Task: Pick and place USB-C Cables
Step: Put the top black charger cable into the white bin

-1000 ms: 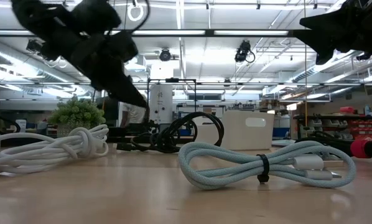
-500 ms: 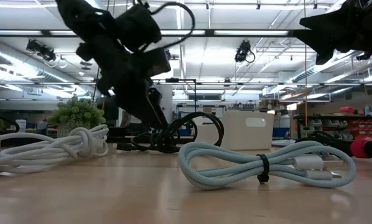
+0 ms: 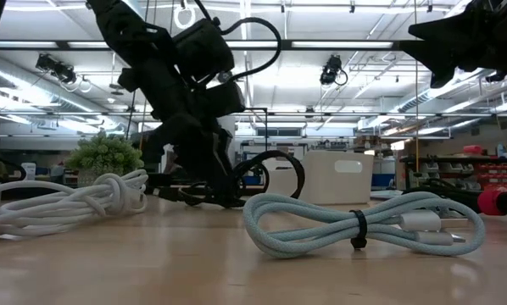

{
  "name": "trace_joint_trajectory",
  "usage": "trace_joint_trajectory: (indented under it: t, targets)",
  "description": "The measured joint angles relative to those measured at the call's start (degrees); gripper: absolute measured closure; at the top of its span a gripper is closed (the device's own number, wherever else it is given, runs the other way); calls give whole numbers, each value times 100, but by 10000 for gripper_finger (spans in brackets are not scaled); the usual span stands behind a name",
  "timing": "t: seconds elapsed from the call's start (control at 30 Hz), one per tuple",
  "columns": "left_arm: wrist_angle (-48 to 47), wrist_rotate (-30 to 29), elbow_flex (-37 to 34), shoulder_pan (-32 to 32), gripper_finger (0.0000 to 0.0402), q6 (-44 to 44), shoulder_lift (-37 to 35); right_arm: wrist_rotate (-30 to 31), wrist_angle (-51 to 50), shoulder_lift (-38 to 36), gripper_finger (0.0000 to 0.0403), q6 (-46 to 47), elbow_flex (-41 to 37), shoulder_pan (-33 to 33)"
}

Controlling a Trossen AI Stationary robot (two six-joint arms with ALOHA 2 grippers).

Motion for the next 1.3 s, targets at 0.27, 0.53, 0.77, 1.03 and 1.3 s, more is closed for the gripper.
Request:
trace_joint_trajectory:
  t: [0.27, 0.53, 0.77, 1.03, 1.3]
  targets:
    - [-194, -378, 108, -4, 341, 240, -120, 1, -2, -2, 234, 0, -1, 0]
    - [-316, -1390, 953, -22, 322, 1427, -249, 1, -1, -2, 234, 2, -1, 0]
    - [-100, -1378, 1791, 190, 326, 2478, -249, -1, 0, -2, 234, 0, 0, 0]
    - [638, 356, 1898, 955, 325, 3338, -29, -1, -4, 0, 234, 2, 0, 0]
    - [1586, 710, 2194, 1288, 325, 3298, 806, -1, -2, -2, 234, 2, -2, 0]
